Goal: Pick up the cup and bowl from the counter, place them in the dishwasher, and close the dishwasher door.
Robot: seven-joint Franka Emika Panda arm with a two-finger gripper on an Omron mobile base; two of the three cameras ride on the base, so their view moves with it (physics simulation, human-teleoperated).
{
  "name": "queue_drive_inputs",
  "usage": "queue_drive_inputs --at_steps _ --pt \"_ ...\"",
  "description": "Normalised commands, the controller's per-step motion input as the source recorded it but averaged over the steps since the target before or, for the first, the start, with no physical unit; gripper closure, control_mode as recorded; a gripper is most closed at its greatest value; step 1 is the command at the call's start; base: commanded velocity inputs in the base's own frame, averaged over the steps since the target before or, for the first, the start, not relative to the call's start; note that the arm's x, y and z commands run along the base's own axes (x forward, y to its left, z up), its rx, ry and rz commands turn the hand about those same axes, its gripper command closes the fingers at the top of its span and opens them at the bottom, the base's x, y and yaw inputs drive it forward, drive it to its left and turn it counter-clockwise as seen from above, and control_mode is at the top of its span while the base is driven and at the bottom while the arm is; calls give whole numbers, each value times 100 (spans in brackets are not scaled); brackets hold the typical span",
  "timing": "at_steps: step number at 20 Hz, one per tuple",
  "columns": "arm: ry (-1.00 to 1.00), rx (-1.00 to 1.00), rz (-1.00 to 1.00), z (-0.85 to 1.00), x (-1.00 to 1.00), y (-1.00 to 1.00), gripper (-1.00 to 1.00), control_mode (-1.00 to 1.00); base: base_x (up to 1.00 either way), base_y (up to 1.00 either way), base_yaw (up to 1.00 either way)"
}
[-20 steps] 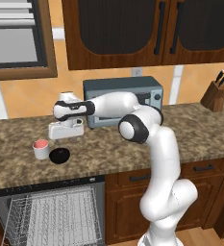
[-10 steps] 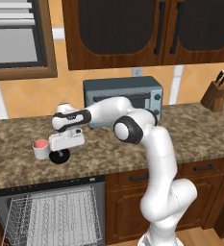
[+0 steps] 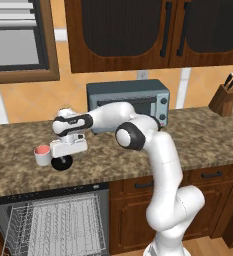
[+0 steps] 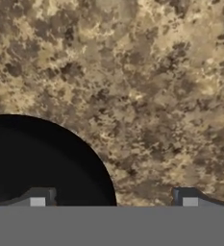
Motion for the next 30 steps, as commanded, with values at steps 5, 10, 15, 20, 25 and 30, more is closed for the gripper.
queue_drive_inputs --at_steps 5,10,15,20,25,30 --pt "3 0 0 -2 0 0 100 -100 0 0 0" --pt "1 0 0 1 -16 0 100 -100 0 0 0" --pt "-19 13 5 4 -97 -42 100 -100 0 0 0" --pt "-30 19 7 6 -100 -49 100 -100 0 0 0" --pt "-30 10 5 42 -100 -8 100 -100 0 0 0" --pt "-22 1 -8 76 -98 22 100 -100 0 0 0"
